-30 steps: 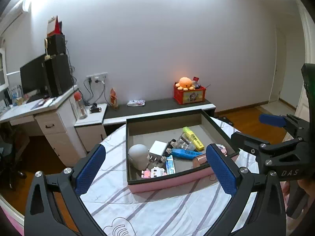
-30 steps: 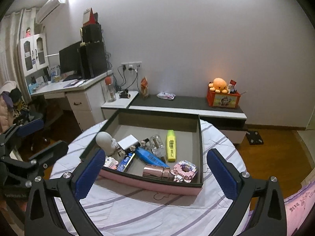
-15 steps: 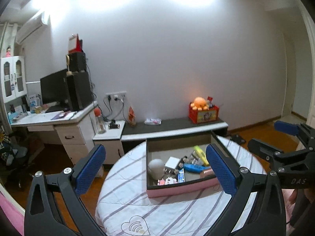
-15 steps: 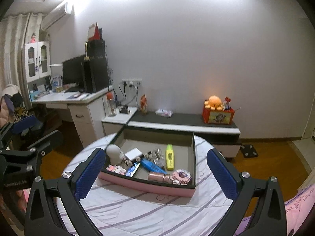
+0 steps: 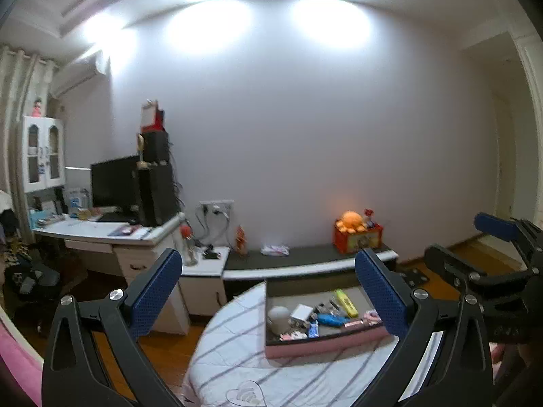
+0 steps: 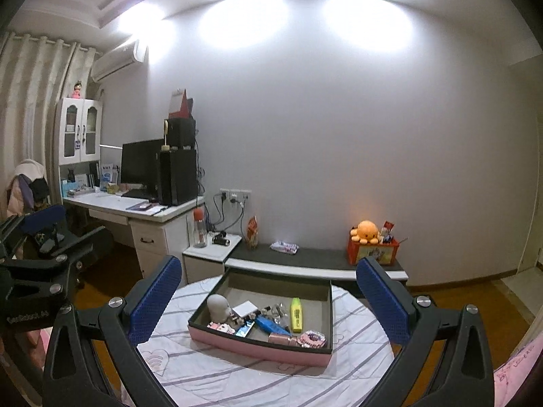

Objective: Organize rigid objects

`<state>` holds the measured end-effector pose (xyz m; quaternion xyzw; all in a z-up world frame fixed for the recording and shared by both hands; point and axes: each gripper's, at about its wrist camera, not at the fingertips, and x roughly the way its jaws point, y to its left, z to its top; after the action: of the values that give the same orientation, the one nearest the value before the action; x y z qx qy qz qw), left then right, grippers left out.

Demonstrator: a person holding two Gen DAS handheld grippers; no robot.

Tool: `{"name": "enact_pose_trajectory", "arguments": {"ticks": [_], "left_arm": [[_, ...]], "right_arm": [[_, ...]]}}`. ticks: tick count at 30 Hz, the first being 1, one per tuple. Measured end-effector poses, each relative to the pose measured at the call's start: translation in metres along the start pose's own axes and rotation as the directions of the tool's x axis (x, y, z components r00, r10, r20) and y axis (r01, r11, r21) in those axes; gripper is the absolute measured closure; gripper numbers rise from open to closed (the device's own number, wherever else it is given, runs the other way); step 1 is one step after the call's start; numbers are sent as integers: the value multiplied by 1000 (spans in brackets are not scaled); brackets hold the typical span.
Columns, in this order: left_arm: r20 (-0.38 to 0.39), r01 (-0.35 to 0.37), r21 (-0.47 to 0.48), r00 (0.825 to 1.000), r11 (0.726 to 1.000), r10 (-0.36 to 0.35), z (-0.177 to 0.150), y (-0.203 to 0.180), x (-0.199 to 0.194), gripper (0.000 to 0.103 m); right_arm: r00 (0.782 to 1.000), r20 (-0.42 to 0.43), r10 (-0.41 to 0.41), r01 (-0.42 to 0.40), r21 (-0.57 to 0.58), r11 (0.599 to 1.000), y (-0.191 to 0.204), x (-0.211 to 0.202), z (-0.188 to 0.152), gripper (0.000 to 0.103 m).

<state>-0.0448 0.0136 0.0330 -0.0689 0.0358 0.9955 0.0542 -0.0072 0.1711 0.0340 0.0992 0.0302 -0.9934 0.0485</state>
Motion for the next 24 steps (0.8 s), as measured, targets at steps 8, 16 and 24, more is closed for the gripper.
{"name": "enact_pose_trajectory", "arguments": {"ticks": [8, 16, 24], "left_arm": [[47, -49, -6, 998, 999, 49, 8, 4, -21, 0], [86, -75, -13, 993, 997, 76, 10, 6, -31, 0], [122, -79, -30, 989, 996, 82, 8, 13, -42, 0]], "right_arm": [[998, 61, -19, 21, -26, 999, 15, -21, 8, 0], [995, 93, -21, 23, -20, 1000, 20, -31, 11, 0], [992, 120, -29, 33, -30, 999, 29, -41, 12, 0]]}}
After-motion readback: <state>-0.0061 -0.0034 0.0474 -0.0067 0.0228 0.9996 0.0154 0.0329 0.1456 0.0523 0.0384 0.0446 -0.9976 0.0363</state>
